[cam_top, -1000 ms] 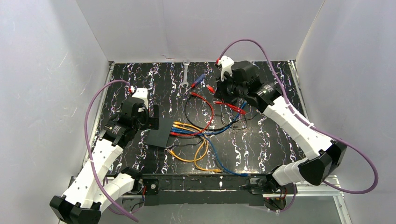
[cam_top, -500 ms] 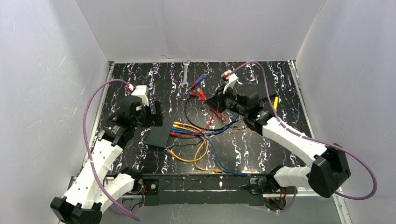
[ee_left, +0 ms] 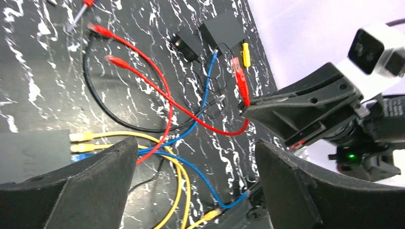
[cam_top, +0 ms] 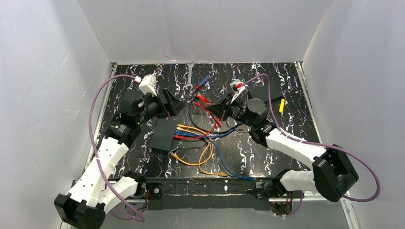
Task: Insert the plug into the switch port
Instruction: Pick up the connector from the center of the board.
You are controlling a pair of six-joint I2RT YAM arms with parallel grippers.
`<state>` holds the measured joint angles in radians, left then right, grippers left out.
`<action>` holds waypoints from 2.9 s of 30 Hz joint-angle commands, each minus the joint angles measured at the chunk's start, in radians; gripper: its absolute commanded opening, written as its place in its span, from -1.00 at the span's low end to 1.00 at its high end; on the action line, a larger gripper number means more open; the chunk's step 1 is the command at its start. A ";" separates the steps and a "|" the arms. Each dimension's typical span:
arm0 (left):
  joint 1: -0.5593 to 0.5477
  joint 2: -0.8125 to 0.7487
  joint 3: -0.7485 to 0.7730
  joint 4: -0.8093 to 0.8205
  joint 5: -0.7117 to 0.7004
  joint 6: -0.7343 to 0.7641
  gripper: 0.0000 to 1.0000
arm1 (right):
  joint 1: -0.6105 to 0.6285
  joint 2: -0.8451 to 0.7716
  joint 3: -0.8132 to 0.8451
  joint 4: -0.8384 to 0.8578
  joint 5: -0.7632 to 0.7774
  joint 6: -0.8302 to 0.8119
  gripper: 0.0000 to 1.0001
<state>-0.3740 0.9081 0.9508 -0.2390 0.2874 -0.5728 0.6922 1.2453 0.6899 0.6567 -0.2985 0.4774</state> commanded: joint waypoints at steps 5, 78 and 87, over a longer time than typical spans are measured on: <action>-0.005 0.105 0.102 -0.065 0.048 -0.192 0.73 | 0.144 -0.007 -0.010 0.040 0.177 -0.330 -0.97; -0.056 0.210 -0.100 -0.039 0.090 -0.401 -0.37 | 0.817 0.683 0.069 1.124 1.385 -1.889 -0.97; -0.055 0.167 -0.122 0.030 0.097 -0.374 -1.00 | 0.817 0.683 0.075 1.088 1.390 -1.842 -0.97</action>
<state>-0.4271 1.1118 0.8417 -0.2531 0.3599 -0.9672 1.5059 1.9247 0.7330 1.4708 1.0733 -1.4025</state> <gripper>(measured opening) 0.126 0.042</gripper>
